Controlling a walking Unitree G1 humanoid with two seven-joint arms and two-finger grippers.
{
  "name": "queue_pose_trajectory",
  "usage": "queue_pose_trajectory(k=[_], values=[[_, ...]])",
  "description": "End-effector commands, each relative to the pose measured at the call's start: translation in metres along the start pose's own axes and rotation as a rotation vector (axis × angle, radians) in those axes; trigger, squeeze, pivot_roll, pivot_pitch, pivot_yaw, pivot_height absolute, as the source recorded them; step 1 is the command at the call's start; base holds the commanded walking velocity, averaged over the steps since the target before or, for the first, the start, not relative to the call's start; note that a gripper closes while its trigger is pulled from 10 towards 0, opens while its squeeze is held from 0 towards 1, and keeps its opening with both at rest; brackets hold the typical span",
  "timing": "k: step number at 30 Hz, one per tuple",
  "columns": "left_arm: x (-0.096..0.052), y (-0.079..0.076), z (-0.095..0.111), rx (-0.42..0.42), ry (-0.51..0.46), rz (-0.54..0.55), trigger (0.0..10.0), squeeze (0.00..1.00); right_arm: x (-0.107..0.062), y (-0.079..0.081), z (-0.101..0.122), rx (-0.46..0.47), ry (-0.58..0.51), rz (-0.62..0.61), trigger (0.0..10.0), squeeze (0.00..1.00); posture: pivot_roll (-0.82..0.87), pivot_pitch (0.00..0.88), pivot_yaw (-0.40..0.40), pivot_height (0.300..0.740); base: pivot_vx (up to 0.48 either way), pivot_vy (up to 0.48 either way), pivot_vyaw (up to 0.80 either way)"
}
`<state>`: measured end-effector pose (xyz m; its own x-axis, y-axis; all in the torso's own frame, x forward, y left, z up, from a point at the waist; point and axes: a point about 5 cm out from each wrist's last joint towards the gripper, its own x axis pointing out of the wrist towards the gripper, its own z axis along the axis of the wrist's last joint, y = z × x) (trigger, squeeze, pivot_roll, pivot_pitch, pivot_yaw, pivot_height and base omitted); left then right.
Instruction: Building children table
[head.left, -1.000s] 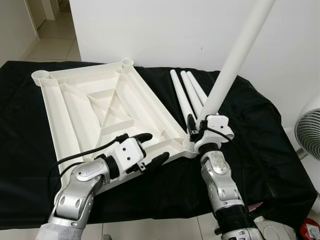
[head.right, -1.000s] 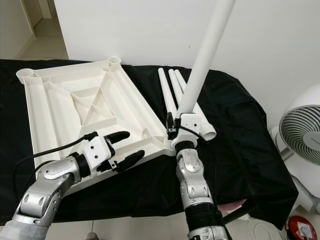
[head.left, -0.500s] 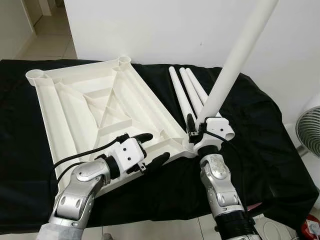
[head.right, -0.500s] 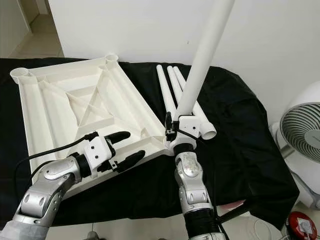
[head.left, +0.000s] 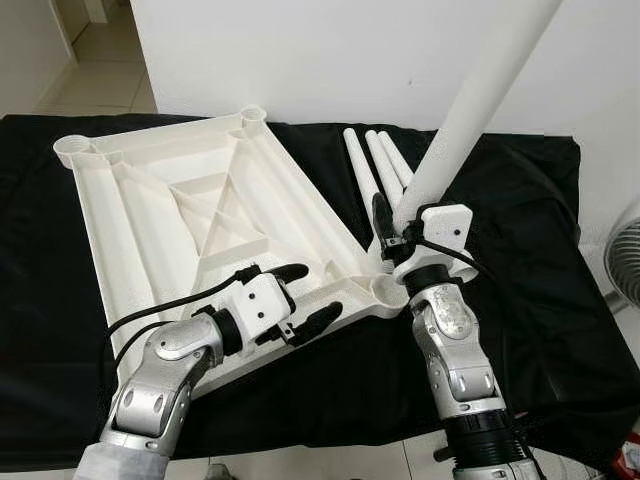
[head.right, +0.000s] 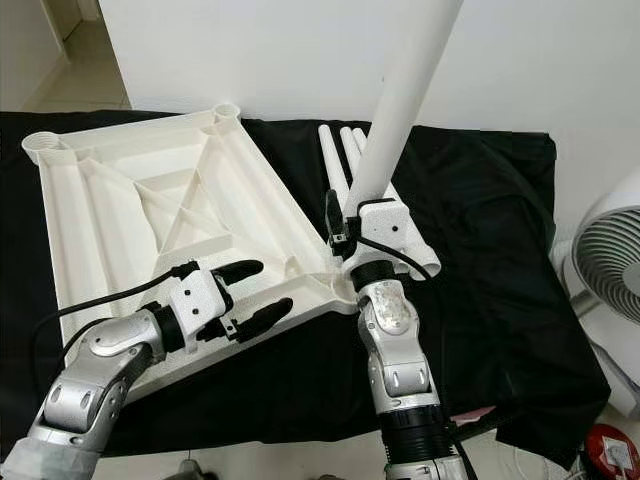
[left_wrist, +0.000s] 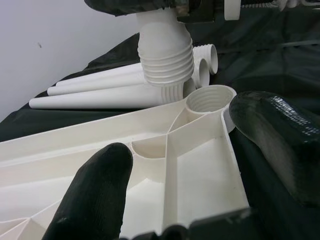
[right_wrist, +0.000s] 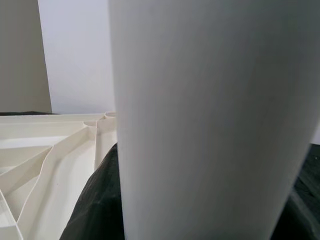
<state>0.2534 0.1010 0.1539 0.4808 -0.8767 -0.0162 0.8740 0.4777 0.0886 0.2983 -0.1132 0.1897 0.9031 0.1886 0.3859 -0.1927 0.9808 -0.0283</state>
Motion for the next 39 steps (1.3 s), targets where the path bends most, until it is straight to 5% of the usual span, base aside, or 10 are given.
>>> queue_pose_trajectory(k=[1,10,22,23,28,29,39], values=[[0.003,0.004,-0.001,0.0,0.007,0.068,10.0,0.0,0.0,-0.002,0.001,0.003,0.006,-0.002,10.0,0.0,0.03,0.017,-0.053,0.74,0.0,0.0,0.0],[0.011,0.01,0.002,-0.007,0.004,0.088,10.0,0.0,0.006,-0.014,-0.001,-0.033,0.042,-0.01,10.0,0.0,0.03,0.015,-0.052,0.74,0.0,0.0,0.0],[0.028,0.029,0.047,-0.037,-0.175,0.074,10.0,0.0,0.015,-0.015,-0.012,-0.155,0.14,0.195,10.0,0.0,0.04,0.003,-0.064,0.74,0.0,0.0,0.0],[0.03,0.03,0.051,-0.045,-0.186,0.058,10.0,1.0,0.017,-0.014,-0.013,-0.159,0.145,0.207,10.0,0.0,0.05,0.0,-0.068,0.74,0.0,0.0,0.0],[0.038,0.032,0.065,-0.026,-0.224,0.042,10.0,1.0,0.021,-0.012,-0.016,-0.165,0.154,0.241,10.0,0.0,0.05,0.0,-0.068,0.74,0.0,0.0,0.0],[0.041,0.033,0.069,-0.026,-0.234,0.044,10.0,0.0,0.022,-0.011,-0.016,-0.169,0.155,0.257,10.0,0.0,0.05,0.0,-0.068,0.74,0.0,0.0,0.0],[0.051,0.039,0.103,-0.061,-0.351,0.0,10.0,0.0,0.025,-0.001,-0.018,-0.186,0.167,0.375,10.0,0.0,0.04,0.0,-0.06,0.74,0.0,0.0,0.0]])
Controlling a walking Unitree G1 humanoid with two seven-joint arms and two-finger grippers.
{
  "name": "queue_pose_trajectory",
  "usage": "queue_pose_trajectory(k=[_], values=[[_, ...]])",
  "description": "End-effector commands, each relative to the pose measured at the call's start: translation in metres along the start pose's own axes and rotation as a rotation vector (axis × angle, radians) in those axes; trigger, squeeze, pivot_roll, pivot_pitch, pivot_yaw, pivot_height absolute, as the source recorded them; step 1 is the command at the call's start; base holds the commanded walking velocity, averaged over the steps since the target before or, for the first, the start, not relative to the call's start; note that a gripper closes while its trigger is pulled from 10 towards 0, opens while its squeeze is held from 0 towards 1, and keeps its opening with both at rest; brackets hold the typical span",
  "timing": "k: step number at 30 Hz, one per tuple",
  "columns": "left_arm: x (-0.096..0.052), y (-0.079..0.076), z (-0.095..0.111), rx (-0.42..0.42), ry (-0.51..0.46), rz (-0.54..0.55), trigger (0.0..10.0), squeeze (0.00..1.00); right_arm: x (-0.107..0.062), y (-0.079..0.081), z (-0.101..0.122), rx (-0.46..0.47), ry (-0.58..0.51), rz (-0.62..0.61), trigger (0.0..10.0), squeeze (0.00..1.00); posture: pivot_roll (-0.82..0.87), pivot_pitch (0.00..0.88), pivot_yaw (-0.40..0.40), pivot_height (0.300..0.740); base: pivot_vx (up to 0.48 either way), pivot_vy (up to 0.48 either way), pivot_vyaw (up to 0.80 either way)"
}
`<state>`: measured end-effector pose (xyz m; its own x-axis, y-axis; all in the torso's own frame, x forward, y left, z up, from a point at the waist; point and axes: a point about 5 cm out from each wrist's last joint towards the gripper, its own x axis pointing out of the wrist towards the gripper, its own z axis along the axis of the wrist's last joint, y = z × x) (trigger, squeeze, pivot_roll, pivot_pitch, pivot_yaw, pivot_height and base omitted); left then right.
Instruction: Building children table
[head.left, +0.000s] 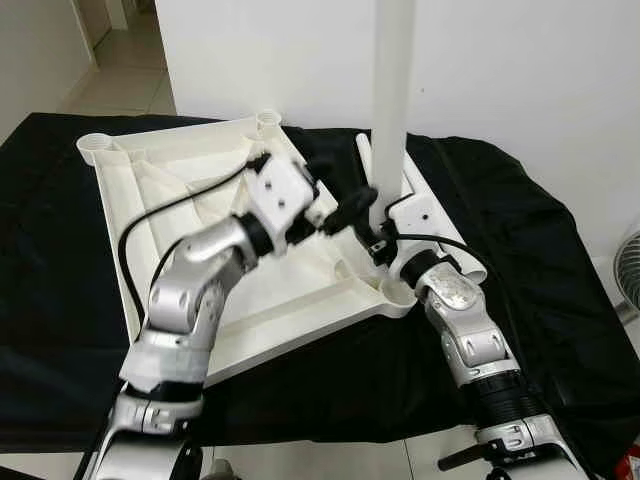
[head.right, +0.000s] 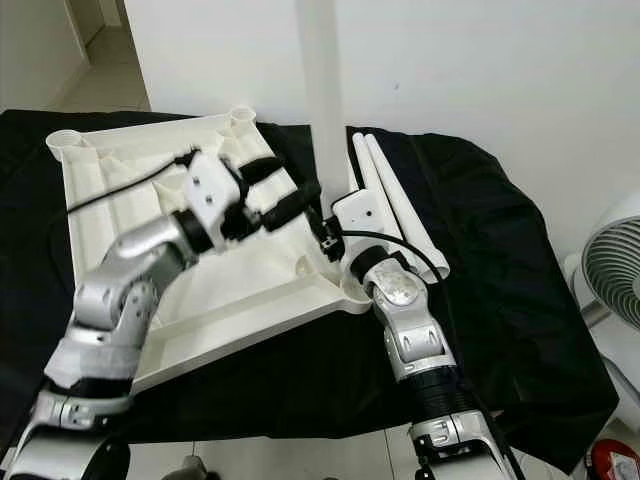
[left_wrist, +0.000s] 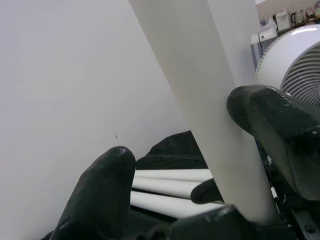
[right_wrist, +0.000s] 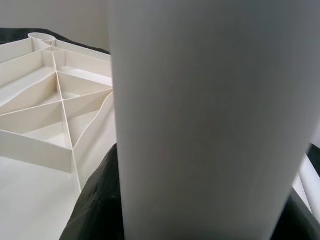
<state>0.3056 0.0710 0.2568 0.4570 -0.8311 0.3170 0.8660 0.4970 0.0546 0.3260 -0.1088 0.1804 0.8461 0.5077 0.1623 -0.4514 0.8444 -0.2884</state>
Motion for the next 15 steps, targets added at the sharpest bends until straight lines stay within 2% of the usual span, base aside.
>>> queue_pose_trajectory(k=[1,15], values=[[0.003,-0.003,0.005,-0.039,-0.024,-0.035,10.0,0.0,0.002,-0.001,0.002,-0.021,-0.006,0.02,10.0,0.0,0.04,0.0,-0.06,0.74,0.0,0.0,0.0],[0.015,-0.009,0.02,-0.05,-0.068,-0.087,10.0,0.0,0.007,0.005,-0.002,-0.051,0.012,0.091,10.0,0.0,0.04,0.0,-0.055,0.74,0.0,0.0,0.0]])
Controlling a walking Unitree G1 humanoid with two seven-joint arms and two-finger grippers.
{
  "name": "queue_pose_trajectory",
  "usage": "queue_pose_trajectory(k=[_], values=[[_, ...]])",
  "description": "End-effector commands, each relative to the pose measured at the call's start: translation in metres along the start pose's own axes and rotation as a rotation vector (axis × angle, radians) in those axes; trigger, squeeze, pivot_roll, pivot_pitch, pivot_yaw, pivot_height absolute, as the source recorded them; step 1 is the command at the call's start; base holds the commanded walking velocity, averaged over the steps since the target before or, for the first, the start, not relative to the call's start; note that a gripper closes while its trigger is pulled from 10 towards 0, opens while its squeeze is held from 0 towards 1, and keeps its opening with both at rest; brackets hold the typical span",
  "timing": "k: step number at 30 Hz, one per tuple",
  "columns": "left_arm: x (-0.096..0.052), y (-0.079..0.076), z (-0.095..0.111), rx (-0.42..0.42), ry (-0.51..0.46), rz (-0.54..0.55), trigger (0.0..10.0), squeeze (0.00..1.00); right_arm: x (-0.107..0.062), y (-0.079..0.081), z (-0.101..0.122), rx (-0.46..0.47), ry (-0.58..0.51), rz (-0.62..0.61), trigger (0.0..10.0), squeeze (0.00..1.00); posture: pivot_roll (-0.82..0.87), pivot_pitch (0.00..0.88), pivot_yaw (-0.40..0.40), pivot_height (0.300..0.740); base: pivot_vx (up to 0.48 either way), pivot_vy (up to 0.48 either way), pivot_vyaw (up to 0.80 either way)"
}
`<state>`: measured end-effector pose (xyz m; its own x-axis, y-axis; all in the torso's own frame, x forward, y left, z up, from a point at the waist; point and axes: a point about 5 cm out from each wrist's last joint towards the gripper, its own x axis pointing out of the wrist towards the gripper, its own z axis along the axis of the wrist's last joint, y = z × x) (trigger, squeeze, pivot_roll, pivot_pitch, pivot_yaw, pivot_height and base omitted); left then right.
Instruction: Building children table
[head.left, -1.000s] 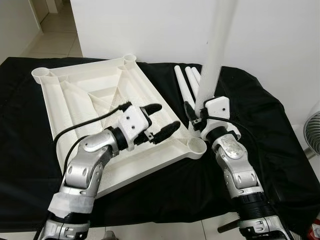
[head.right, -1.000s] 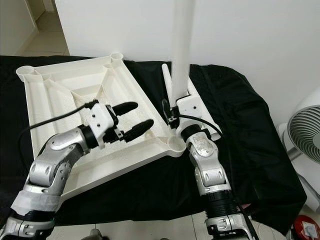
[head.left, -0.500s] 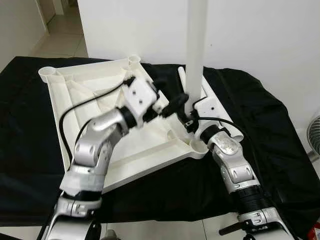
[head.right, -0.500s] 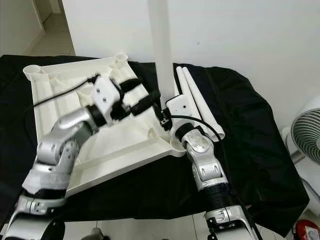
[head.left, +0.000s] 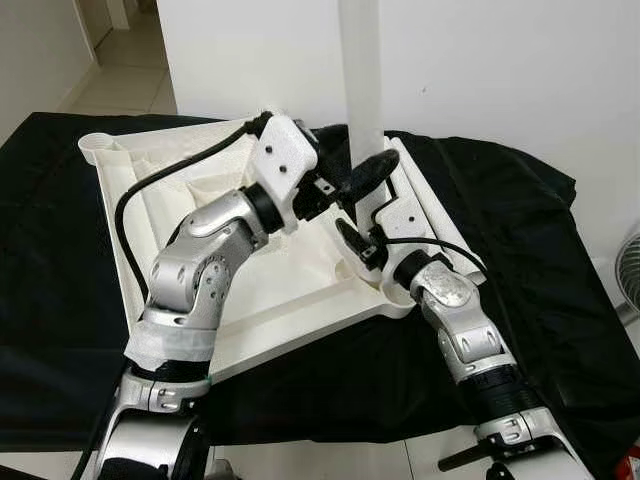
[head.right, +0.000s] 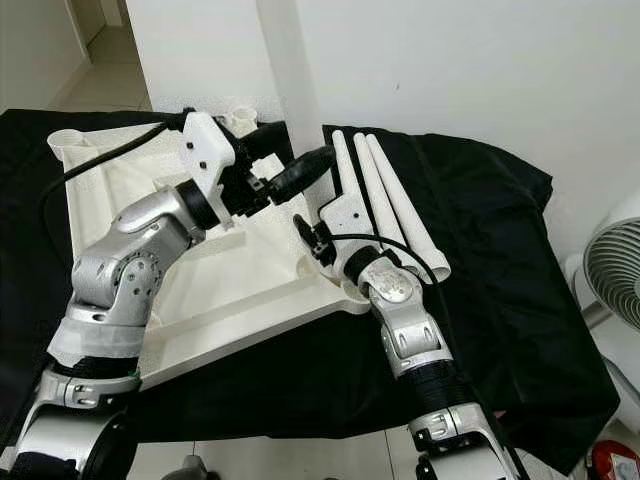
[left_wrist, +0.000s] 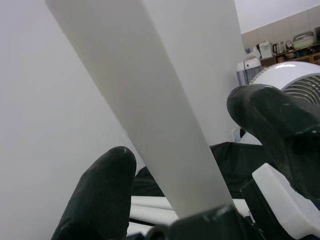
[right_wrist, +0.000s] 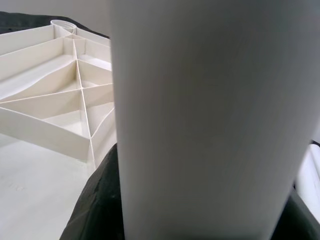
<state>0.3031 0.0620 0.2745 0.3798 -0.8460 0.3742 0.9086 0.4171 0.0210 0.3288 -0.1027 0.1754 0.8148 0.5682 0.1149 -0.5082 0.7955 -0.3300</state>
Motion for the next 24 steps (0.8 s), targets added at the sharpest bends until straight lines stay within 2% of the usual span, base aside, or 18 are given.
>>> queue_pose_trajectory(k=[1,9,16,17,18,24], values=[[0.006,-0.003,0.004,0.014,0.006,-0.01,10.0,0.0,0.003,0.001,0.002,-0.032,-0.01,0.024,10.0,0.0,0.04,0.0,-0.057,0.74,0.0,0.0,0.0],[0.013,0.001,0.002,0.016,0.046,0.026,10.0,0.0,0.004,0.003,0.002,-0.052,-0.014,0.05,10.0,0.0,0.04,0.0,-0.056,0.74,0.0,0.0,0.0],[0.017,0.003,0.004,0.005,0.042,0.032,10.0,0.0,0.007,0.002,0.004,-0.045,-0.024,0.05,10.0,0.0,0.04,0.0,-0.056,0.74,0.0,0.0,0.0],[0.017,0.003,0.004,-0.001,0.039,0.03,5.4,0.0,0.007,0.002,0.005,-0.044,-0.026,0.05,10.0,0.0,0.04,0.0,-0.057,0.74,0.0,0.0,0.0],[0.017,0.003,0.005,-0.004,0.032,0.04,0.0,0.0,0.007,0.002,0.005,-0.043,-0.03,0.047,10.0,0.0,0.04,0.0,-0.057,0.74,0.0,0.0,0.0],[0.019,0.004,0.009,0.004,0.018,0.053,0.0,0.0,0.008,-0.001,0.006,-0.044,-0.037,0.037,10.0,0.0,0.05,0.0,-0.062,0.74,0.0,0.0,0.0]])
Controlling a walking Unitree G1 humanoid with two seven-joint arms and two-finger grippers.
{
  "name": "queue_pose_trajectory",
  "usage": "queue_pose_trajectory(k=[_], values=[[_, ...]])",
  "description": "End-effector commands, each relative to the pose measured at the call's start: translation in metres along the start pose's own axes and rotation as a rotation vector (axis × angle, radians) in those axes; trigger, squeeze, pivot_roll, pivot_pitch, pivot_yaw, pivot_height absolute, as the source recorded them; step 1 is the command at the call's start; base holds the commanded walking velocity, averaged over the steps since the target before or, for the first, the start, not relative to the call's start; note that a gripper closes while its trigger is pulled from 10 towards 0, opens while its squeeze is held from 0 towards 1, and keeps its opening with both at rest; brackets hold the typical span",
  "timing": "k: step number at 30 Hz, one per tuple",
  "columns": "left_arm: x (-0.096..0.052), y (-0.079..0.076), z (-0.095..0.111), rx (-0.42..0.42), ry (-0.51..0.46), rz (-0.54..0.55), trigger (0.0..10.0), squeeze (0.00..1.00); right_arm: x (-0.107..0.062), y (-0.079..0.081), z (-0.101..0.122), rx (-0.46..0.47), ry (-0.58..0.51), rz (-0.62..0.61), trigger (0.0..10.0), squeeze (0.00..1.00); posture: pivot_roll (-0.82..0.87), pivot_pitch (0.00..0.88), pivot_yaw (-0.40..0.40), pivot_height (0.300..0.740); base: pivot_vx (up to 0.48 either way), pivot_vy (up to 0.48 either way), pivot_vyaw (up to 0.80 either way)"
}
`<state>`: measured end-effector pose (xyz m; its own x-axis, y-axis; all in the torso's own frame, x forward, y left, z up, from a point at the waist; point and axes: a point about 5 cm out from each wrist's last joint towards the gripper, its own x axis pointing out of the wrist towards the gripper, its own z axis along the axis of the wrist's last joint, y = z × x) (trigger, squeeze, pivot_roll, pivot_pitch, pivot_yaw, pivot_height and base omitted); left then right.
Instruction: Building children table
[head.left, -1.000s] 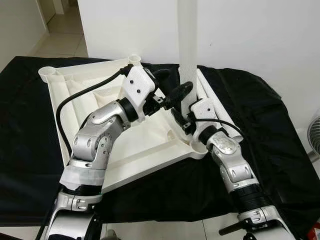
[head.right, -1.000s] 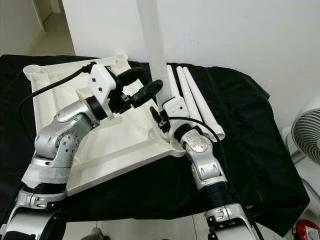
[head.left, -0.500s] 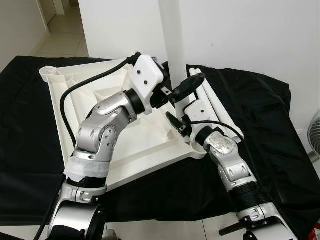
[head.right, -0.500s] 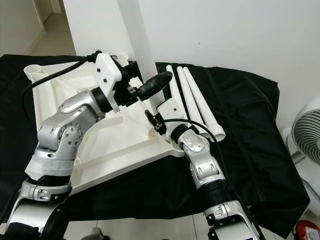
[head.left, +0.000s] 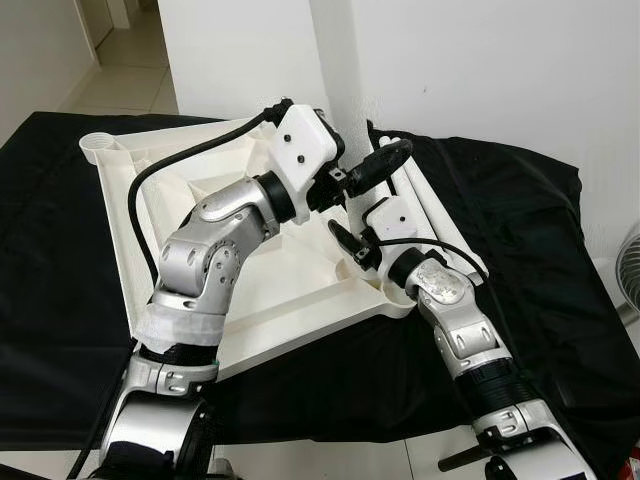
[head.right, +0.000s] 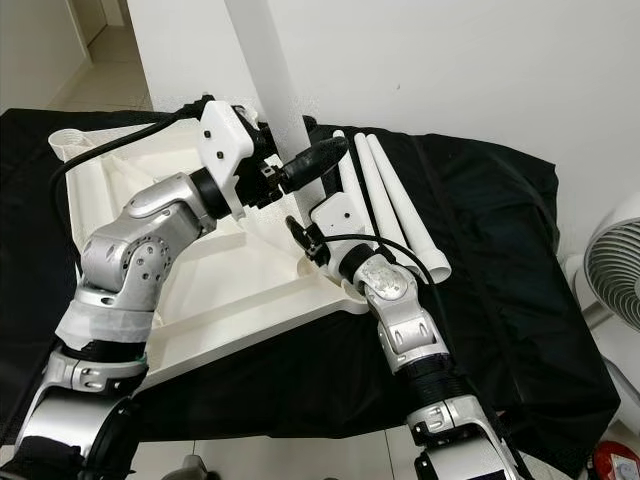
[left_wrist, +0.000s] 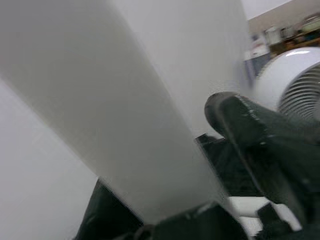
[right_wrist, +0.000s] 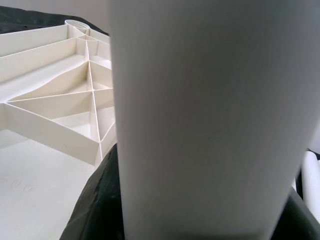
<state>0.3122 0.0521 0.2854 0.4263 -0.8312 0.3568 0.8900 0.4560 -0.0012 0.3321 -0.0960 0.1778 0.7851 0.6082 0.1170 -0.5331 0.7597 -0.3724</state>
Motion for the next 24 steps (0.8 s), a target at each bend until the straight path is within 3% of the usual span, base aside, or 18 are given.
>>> queue_pose_trajectory(k=[1,11,12,17,18,20,24], values=[[0.003,0.0,0.004,0.009,-0.001,0.005,0.0,0.0,0.001,-0.004,0.003,-0.005,-0.017,-0.01,10.0,0.0,0.05,0.0,-0.062,0.74,0.0,0.0,0.0],[0.005,0.006,0.009,0.017,-0.011,0.052,0.0,0.0,0.004,-0.006,0.004,0.017,-0.018,-0.025,10.0,0.0,0.05,0.0,-0.063,0.74,0.0,0.0,0.0],[0.006,0.009,0.01,0.015,-0.003,0.081,0.0,0.0,0.006,-0.008,0.005,0.022,-0.02,-0.041,10.0,1.0,0.05,0.0,-0.062,0.74,0.0,0.0,0.0],[0.008,0.012,0.014,0.027,-0.007,0.118,0.0,0.0,0.008,-0.01,0.006,0.035,-0.025,-0.066,10.0,1.0,0.04,0.0,-0.06,0.74,0.0,0.0,0.0],[0.012,0.014,0.018,0.033,-0.006,0.143,10.0,0.0,0.01,-0.013,0.008,0.029,-0.03,-0.091,10.0,1.0,0.04,0.0,-0.058,0.74,0.0,0.0,0.0],[0.012,0.014,0.018,0.033,-0.006,0.143,10.0,0.0,0.01,-0.013,0.008,0.029,-0.03,-0.091,10.0,1.0,0.04,0.0,-0.058,0.74,0.0,0.0,0.0],[0.021,0.022,0.03,0.042,-0.018,0.255,10.0,0.0,0.016,-0.02,0.011,0.042,-0.026,-0.161,10.0,1.0,0.03,0.0,-0.059,0.74,0.0,0.0,0.0]])
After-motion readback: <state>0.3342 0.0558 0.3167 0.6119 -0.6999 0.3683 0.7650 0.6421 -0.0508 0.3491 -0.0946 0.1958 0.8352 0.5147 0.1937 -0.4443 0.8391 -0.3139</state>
